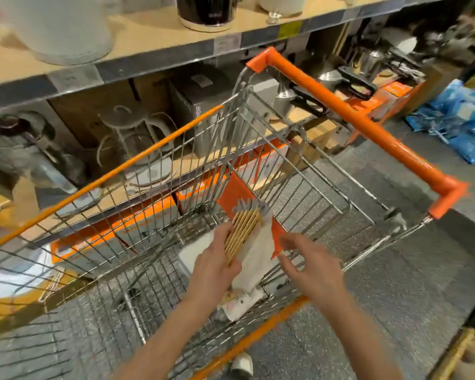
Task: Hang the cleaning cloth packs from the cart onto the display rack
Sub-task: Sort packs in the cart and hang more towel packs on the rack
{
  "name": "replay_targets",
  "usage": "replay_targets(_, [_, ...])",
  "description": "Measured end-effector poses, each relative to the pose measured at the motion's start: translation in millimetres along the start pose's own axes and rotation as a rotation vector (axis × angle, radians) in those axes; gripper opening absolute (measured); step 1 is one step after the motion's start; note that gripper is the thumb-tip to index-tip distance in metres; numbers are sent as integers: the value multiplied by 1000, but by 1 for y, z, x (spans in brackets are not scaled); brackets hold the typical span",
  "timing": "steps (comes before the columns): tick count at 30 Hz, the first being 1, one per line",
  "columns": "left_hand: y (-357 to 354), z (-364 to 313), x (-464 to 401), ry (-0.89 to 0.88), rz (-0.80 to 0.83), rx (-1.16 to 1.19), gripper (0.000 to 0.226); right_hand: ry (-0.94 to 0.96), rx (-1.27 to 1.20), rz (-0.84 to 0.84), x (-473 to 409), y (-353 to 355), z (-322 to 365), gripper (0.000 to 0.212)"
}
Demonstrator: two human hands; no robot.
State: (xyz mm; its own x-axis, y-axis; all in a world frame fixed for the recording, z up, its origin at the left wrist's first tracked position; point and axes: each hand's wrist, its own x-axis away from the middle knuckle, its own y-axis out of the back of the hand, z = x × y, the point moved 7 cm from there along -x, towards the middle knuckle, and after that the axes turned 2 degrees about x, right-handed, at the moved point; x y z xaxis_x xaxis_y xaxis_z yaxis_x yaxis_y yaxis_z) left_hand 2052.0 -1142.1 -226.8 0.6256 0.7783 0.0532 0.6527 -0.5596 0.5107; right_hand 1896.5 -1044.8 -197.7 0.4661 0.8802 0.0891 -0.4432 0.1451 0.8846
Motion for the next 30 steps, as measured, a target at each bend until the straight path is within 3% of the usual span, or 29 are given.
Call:
replay_targets(5, [39,-53,-2,-14,-230,276,81,-21,-426,88,31,-11,30,63])
replay_targets(10, [55,-102,0,-58,-327,363,72,15,-653,-20,36,-5,61,93])
replay_targets(17, [71,-140,2,-47,-290,357,66,35,-647,-190,42,19,80,94])
replay_targets(20, [72,-155,-2,-3,-199,392,55,24,-516,-279,43,39,86,92])
replay_targets(26, [73,-178,3,22,-70,372,40,76,-375,-413,48,74,85,70])
replay_targets(30, [70,-182,12,11,10,397,39,36,-493,-466,57,82,80,74])
